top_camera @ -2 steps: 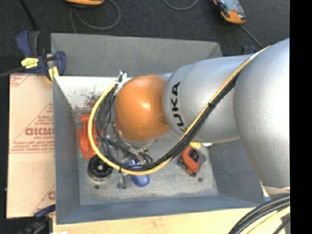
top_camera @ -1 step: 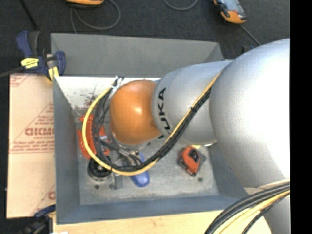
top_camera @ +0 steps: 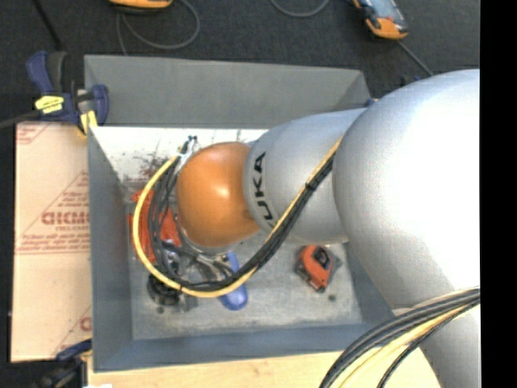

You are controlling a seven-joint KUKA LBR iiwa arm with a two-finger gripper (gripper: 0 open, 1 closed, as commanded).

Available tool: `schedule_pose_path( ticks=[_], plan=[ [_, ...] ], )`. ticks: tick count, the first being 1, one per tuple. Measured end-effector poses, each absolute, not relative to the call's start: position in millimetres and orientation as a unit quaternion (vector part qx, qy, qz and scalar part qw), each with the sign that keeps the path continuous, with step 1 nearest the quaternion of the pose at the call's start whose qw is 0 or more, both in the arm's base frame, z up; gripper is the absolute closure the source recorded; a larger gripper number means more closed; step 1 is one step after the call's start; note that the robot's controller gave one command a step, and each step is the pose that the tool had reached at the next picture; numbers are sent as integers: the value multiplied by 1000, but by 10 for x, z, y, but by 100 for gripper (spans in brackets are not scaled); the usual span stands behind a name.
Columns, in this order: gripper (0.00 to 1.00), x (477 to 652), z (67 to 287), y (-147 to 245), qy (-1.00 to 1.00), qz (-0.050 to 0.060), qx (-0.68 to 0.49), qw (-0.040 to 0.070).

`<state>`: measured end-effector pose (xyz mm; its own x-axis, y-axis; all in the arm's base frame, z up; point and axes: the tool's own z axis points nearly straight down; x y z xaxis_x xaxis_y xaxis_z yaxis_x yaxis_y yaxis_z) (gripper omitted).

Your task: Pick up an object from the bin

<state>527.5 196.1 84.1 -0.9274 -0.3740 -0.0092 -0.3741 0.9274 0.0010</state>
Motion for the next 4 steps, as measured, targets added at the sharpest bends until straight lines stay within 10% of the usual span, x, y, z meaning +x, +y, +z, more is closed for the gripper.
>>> schedule_pose_path(
  ticks=[1, 2, 4],
  plan=[
    [100, 5275, 841, 1961, 982, 1, -190, 4],
    [100, 5495, 1738, 1898, 985, 1, -172, 1],
    [100, 5560, 2134, 1882, 986, 0, -166, -3]
  ],
)
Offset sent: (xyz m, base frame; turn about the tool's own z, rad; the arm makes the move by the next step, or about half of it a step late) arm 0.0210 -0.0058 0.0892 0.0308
